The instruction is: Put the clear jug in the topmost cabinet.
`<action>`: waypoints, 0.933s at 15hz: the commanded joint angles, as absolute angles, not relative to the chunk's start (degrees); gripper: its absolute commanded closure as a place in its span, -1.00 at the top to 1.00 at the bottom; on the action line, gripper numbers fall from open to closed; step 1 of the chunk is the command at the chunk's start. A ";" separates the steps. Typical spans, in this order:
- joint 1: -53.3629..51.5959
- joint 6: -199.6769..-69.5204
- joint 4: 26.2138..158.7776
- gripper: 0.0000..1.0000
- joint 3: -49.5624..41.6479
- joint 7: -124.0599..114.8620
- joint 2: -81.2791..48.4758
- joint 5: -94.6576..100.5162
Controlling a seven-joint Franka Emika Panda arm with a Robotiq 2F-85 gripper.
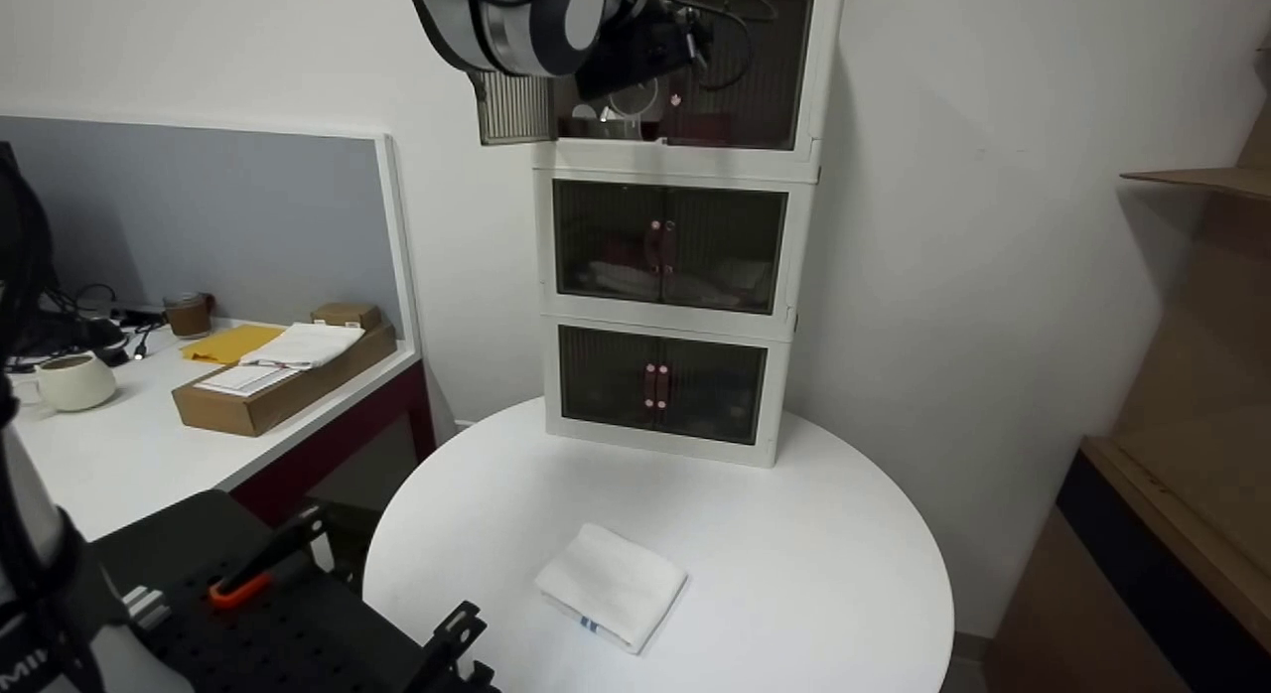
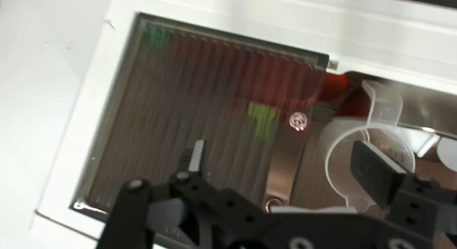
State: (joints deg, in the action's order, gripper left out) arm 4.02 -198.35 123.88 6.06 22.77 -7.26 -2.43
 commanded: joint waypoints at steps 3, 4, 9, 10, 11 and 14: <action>15.90 -187.30 132.38 1.00 16.20 12.60 -1.72 14.70; 16.93 -187.06 133.05 1.00 17.86 14.16 -3.33 13.17; 32.43 -177.53 134.55 1.00 34.69 23.12 -9.47 1.84; 36.73 -174.77 134.70 1.00 38.17 26.14 -10.36 -2.18; 40.76 -171.23 134.44 1.00 41.01 29.71 -10.99 -6.18; 49.95 -157.46 134.60 1.00 42.49 38.29 -8.63 -14.29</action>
State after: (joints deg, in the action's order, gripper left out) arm 42.06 -168.42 134.99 40.32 31.17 -10.79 -8.04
